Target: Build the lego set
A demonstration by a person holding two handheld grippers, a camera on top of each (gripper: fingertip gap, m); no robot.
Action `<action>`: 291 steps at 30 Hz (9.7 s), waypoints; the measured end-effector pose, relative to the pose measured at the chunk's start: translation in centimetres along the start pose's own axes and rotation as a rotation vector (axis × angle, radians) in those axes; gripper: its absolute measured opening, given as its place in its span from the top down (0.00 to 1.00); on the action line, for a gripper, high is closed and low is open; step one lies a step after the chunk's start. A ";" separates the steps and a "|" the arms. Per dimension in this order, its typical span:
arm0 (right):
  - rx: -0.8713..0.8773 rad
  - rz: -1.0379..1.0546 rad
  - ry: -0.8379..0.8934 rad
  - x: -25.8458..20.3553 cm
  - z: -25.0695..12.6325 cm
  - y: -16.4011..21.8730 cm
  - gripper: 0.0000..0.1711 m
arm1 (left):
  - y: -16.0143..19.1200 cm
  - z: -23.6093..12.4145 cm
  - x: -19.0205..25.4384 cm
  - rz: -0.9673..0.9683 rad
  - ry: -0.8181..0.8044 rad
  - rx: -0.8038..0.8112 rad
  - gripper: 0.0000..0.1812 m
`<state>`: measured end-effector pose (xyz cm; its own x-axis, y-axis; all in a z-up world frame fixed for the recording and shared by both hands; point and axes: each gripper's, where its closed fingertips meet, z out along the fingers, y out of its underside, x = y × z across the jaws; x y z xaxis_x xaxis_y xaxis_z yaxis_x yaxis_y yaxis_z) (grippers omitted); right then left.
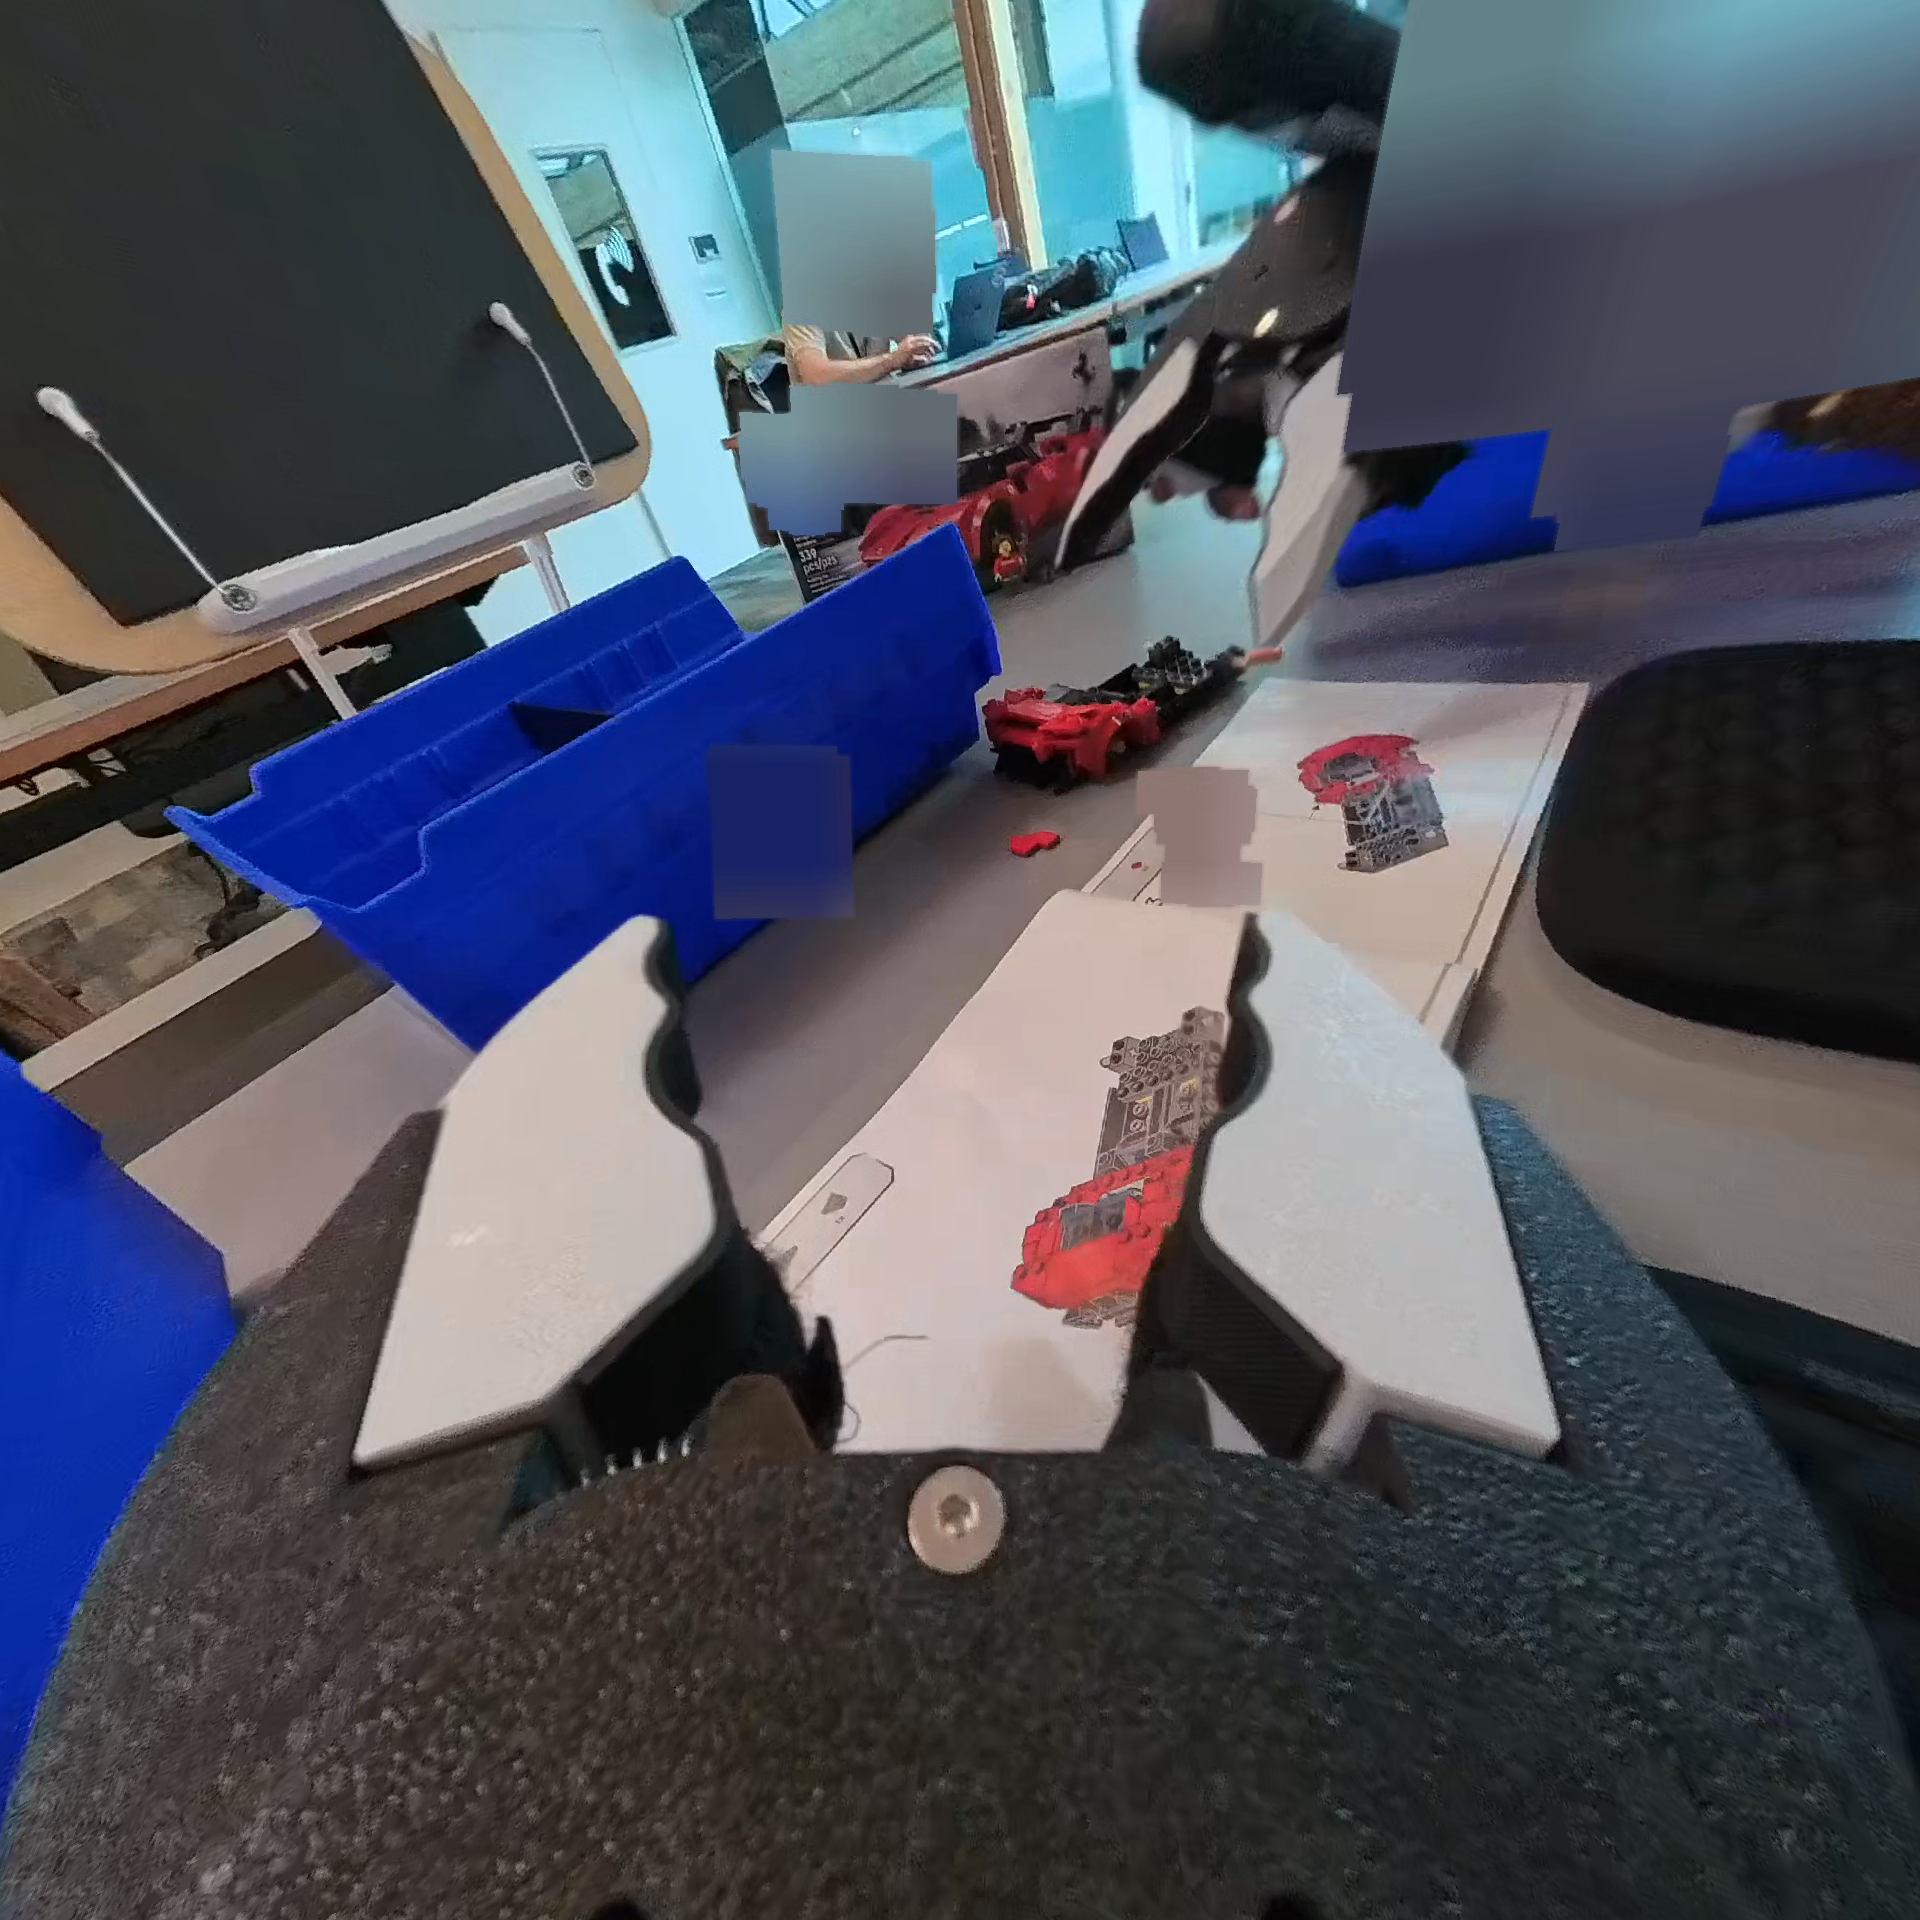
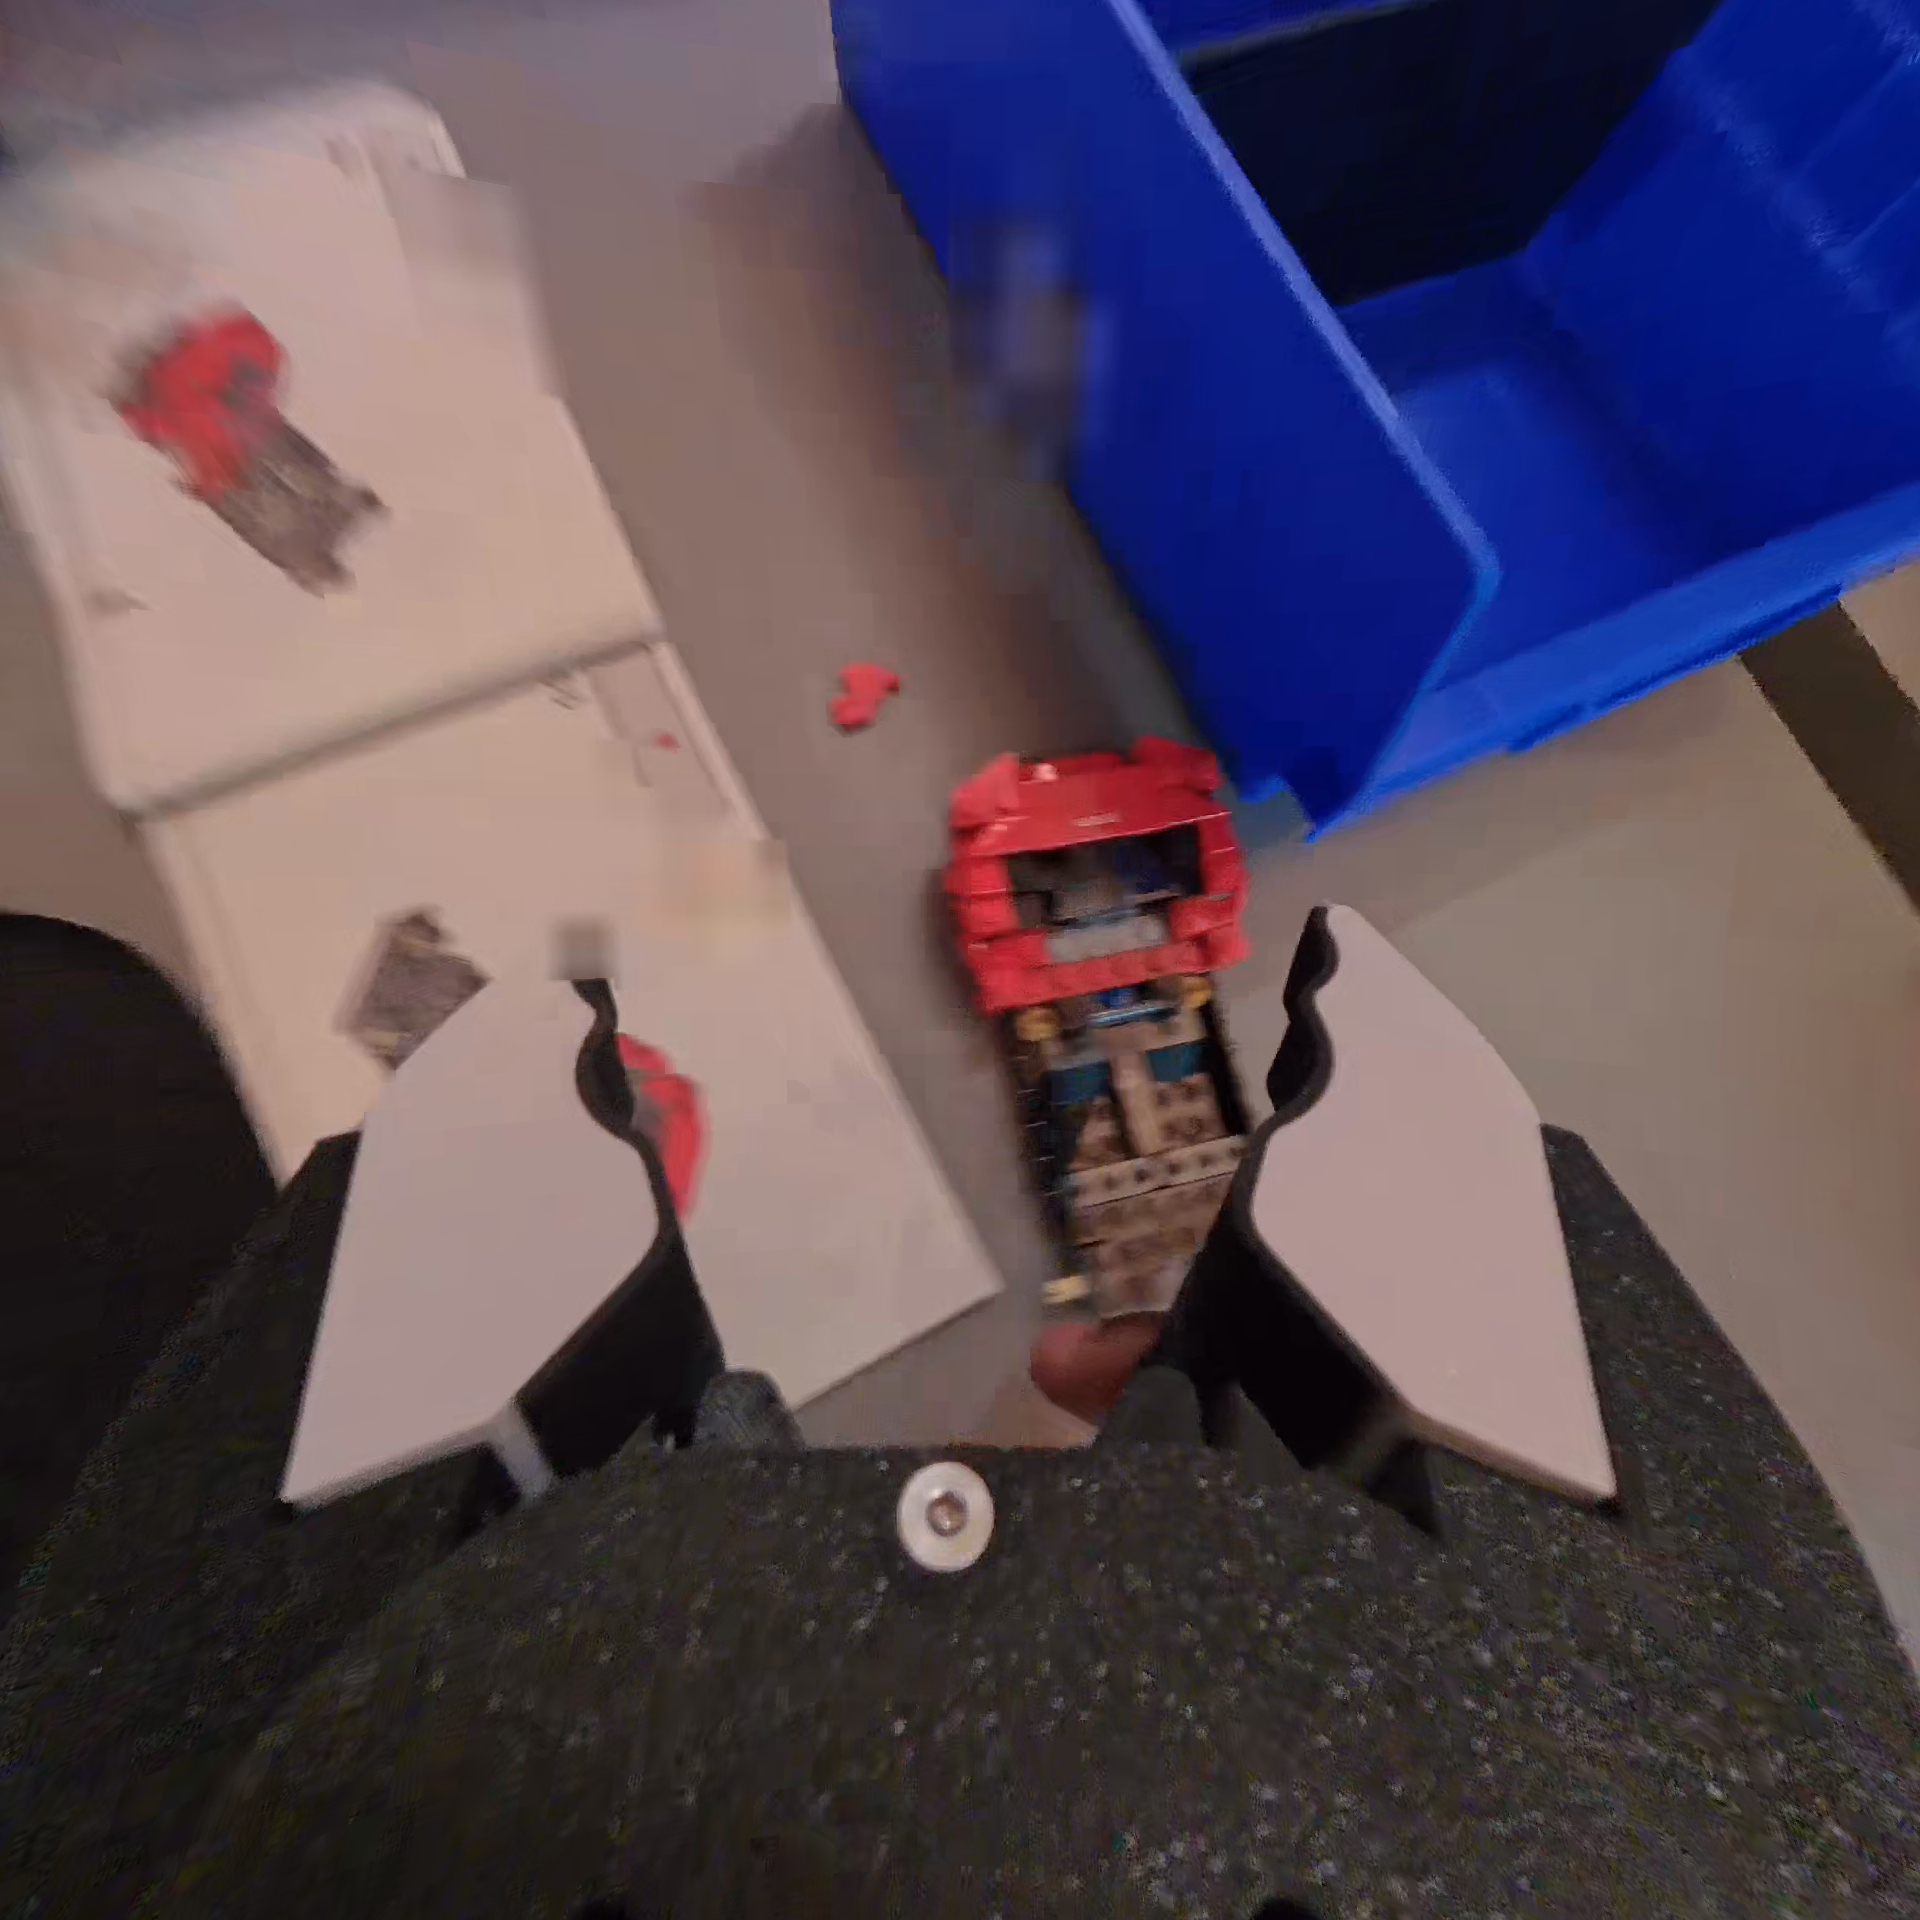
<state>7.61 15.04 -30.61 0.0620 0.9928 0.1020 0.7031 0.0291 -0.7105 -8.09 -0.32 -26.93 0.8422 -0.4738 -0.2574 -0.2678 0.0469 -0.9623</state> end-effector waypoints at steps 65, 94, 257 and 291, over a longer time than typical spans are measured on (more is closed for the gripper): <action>0.059 0.221 -0.023 -11.9 1.8 -0.5 0.94 | 7.7 1.0 1.7 0.139 0.055 -0.517 0.74; 0.296 0.134 -0.187 -11.0 -4.3 -10.8 0.97 | 2.0 0.5 1.9 0.083 -0.417 -0.430 0.97; 0.633 0.361 -1.452 -20.2 -5.7 -26.0 0.95 | -16.2 -5.3 -3.2 0.531 -0.017 0.145 0.83; 0.565 0.422 -0.750 -9.1 -4.0 -14.0 0.86 | 9.8 6.4 -5.0 0.445 0.457 -1.163 0.92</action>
<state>0.04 5.11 -18.84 -0.3683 0.7458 -0.5551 0.2784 -0.4812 -0.8312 -11.92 8.08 -35.63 0.4083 -0.8761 -0.2564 -0.9128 -0.3933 -0.1098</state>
